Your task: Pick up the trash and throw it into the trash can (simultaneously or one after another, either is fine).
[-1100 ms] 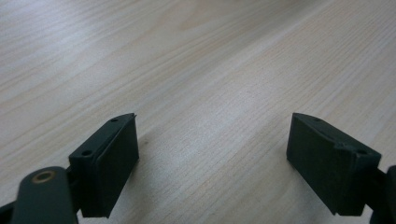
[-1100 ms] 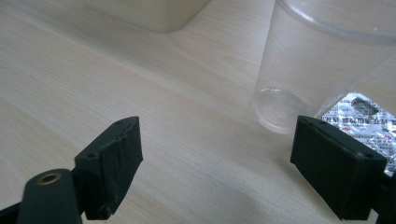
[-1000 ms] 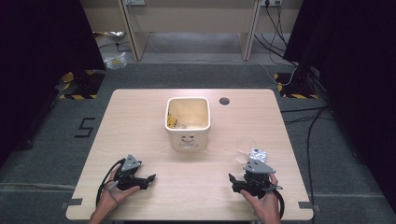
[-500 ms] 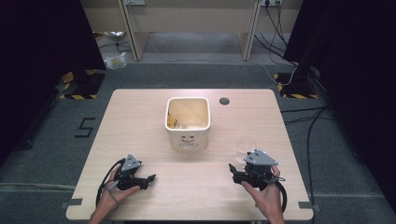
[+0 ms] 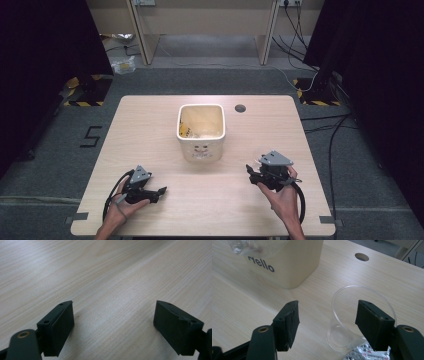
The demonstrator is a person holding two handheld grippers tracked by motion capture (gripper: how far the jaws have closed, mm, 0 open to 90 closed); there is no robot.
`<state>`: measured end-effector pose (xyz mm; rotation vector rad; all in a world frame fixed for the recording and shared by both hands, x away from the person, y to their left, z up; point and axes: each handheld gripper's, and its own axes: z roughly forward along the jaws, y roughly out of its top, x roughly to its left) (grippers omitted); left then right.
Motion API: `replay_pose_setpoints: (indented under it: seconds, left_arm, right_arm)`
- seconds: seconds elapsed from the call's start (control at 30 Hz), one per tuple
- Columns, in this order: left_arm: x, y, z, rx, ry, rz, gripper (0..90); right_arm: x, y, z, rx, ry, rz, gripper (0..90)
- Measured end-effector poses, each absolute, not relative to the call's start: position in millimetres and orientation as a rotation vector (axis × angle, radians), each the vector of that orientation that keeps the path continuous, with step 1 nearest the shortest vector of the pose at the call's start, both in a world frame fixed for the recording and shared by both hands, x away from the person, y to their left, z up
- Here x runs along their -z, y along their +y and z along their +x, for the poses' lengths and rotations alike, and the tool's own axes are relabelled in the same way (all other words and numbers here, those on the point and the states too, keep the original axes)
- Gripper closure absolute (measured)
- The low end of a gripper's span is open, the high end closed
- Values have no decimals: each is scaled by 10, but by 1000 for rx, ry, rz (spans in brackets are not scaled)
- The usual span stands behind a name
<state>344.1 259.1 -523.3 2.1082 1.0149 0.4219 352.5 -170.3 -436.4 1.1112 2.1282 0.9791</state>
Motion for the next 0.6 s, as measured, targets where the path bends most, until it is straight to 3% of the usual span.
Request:
replay_pose_setpoints:
  seconds: [0.6]
  left_arm:
    - [5233,2591,3441,-422,1015,2108,158]
  right_arm:
    - [4483,-1712,3797,-909,2162,1101,503]
